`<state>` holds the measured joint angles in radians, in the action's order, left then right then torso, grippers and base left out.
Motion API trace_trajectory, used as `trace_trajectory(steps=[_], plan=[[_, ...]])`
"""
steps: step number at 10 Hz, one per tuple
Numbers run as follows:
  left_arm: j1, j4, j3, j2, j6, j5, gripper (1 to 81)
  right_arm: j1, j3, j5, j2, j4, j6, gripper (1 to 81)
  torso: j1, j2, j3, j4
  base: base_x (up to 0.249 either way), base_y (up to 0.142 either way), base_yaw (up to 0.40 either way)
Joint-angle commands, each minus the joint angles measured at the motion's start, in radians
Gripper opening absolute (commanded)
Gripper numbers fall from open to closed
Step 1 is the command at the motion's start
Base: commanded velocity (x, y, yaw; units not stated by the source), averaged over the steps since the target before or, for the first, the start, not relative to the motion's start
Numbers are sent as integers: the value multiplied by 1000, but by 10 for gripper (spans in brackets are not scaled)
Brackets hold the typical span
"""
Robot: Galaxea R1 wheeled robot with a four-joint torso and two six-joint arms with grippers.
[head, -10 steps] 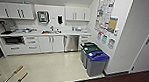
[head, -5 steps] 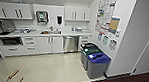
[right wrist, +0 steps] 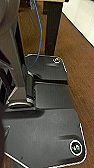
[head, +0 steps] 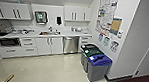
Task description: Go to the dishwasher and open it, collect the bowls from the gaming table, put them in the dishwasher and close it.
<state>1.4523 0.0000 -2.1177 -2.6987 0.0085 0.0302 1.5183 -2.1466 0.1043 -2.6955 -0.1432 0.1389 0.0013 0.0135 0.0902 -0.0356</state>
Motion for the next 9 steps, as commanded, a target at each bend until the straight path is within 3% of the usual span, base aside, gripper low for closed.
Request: trace_trajectory(steps=[1,9], plan=[[-48,-2,15,19,8,-50,811,-39,15,-48,15,-1,-5,811,0,0,0,0,159,0,0],[-48,-3,15,19,7,-49,811,-40,13,-49,14,0,-5,811,0,0,0,0,160,0,0]])
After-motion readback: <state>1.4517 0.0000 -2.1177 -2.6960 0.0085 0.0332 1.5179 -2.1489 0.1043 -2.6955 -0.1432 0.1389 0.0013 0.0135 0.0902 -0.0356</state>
